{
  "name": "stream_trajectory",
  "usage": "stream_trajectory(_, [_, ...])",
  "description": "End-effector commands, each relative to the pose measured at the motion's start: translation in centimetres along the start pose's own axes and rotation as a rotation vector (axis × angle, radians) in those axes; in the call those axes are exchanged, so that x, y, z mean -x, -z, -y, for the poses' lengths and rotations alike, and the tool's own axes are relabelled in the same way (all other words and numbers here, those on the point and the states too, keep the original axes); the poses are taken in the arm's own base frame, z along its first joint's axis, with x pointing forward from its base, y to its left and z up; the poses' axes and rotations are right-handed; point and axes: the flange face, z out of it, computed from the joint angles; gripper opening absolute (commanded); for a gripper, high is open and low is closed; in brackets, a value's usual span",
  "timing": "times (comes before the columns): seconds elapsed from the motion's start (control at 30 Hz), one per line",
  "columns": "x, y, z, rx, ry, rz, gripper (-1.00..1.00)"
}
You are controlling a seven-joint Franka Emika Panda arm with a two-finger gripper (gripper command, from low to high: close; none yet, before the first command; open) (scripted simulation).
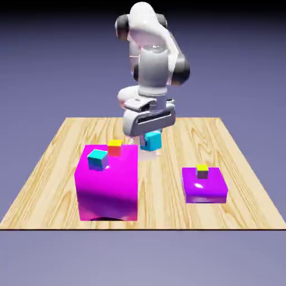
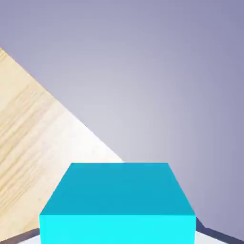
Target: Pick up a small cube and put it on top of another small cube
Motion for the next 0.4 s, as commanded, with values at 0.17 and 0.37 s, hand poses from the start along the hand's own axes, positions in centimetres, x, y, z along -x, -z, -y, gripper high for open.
stream_trajectory(0.17, [2.9, -4.9, -8.3, 0.039, -0.008, 0.114, -1.00])
stream_trajectory(0.37, [3.1, -6.9, -8.3, 0.039, -0.008, 0.114, 1.00])
